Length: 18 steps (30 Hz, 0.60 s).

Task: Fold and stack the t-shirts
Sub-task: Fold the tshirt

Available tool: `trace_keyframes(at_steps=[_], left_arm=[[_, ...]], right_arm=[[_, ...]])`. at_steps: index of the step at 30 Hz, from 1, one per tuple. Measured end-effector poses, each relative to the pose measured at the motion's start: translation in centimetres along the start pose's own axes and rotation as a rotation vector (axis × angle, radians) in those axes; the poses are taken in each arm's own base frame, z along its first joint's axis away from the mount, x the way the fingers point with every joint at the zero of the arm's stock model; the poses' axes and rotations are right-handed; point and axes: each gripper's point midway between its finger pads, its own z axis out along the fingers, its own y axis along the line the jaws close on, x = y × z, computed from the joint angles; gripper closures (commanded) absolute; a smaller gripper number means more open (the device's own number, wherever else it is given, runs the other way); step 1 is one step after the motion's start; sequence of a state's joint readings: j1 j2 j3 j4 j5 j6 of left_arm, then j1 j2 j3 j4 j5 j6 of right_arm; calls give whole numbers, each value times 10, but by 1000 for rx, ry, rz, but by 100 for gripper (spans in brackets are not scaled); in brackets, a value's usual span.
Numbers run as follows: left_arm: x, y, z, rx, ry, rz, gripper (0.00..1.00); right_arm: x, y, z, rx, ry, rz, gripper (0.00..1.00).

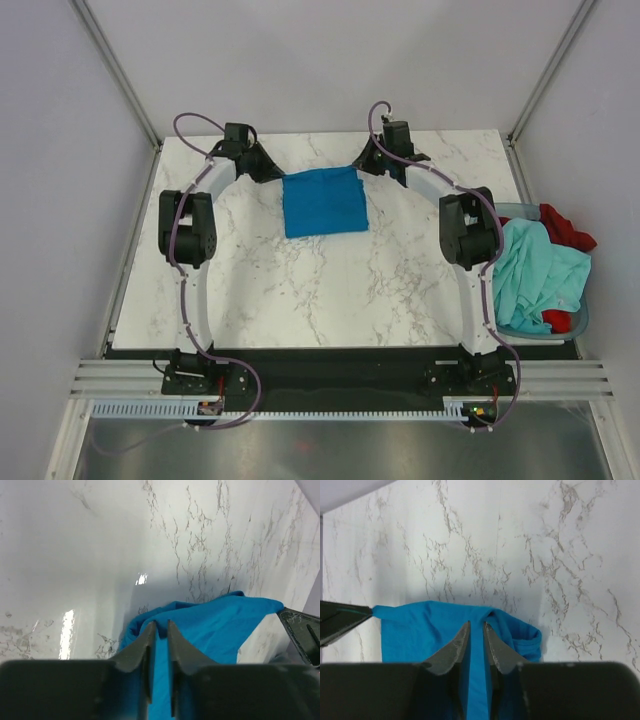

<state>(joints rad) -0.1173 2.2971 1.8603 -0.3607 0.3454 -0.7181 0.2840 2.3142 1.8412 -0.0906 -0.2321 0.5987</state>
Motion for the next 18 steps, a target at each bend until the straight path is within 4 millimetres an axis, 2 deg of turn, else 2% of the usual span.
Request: trace_keyframes(at_steps=[1,2,3,4,5,6,11,18], left_arm=[[-2,0,0,2,-1,3,69],[-3,2,-1,3,-2,3,63],[-6,3,-2,4,-6,3,46],[-10,4,-4,5,-15,10,45],[-13,7,-5,2,-20,10,45],[-14,9,-8,-1,-24,11,47],[-5,11,-25,13,0,33,58],[33,-19,-23,121,111,128,62]], right_arm=[[-2,-1,2,0,-5,1,72],[-5,-2,4,-1,-8,1,61],[-8,-1,4,-4,-12,1,56],[-9,-2,4,-5,-12,-5,52],[-9,-3,3,-10,-5,-12,40],[-10,-4,2,-20,0,-16,37],[3,-18,-7,-52,77,-67,38],[27,-40,-16,-53,181,-131,42]])
